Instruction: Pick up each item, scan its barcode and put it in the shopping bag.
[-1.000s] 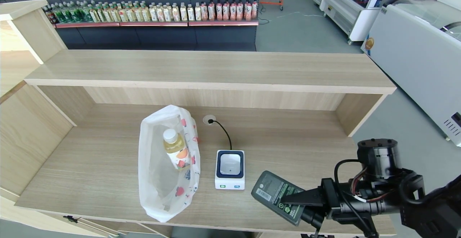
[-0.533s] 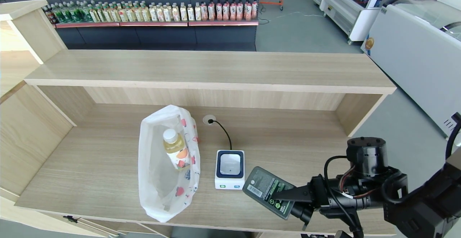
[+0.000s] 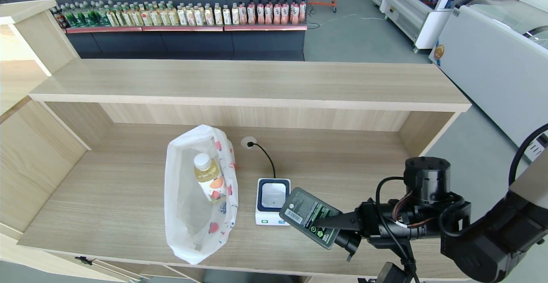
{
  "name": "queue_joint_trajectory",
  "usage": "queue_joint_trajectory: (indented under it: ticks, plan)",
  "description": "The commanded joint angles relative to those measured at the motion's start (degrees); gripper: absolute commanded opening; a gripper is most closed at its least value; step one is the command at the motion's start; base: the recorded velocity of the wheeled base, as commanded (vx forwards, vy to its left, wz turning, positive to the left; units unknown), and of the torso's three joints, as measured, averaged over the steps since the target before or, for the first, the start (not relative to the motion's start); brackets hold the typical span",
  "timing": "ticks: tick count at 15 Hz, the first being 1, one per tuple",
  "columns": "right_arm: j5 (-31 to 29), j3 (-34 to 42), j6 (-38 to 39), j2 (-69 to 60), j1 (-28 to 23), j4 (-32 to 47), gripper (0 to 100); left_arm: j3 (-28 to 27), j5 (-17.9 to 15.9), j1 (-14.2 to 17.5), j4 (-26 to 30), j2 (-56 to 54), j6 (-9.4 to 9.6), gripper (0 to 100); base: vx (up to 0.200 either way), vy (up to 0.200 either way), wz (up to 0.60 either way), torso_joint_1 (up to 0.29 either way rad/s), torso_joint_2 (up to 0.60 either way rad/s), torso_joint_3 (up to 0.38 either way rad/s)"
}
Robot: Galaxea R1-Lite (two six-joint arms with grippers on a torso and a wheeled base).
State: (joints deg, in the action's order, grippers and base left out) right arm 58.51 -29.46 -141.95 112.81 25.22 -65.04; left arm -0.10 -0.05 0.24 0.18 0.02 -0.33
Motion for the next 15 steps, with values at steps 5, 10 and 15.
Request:
queue_joint_trajectory:
  ticks: [5, 10, 15]
  plan:
    - [-0.16, -3.05, -0.17, 2.94, 2.73, -0.97, 0, 0.01, -0.04, 0.02, -0.01, -0.02, -0.02, 100, 0.0, 0.0, 0.0, 0.0, 0.0, 0.0]
    - [-0.24, -5.08, -0.26, 3.38, 3.43, -3.69, 0, 0.01, 0.05, 0.02, -0.01, -0.02, -0.02, 100, 0.0, 0.0, 0.0, 0.0, 0.0, 0.0]
    - [-0.24, -5.16, -0.26, 3.91, 3.61, -3.69, 0, 0.01, 0.05, 0.02, -0.01, -0.02, -0.02, 100, 0.0, 0.0, 0.0, 0.0, 0.0, 0.0]
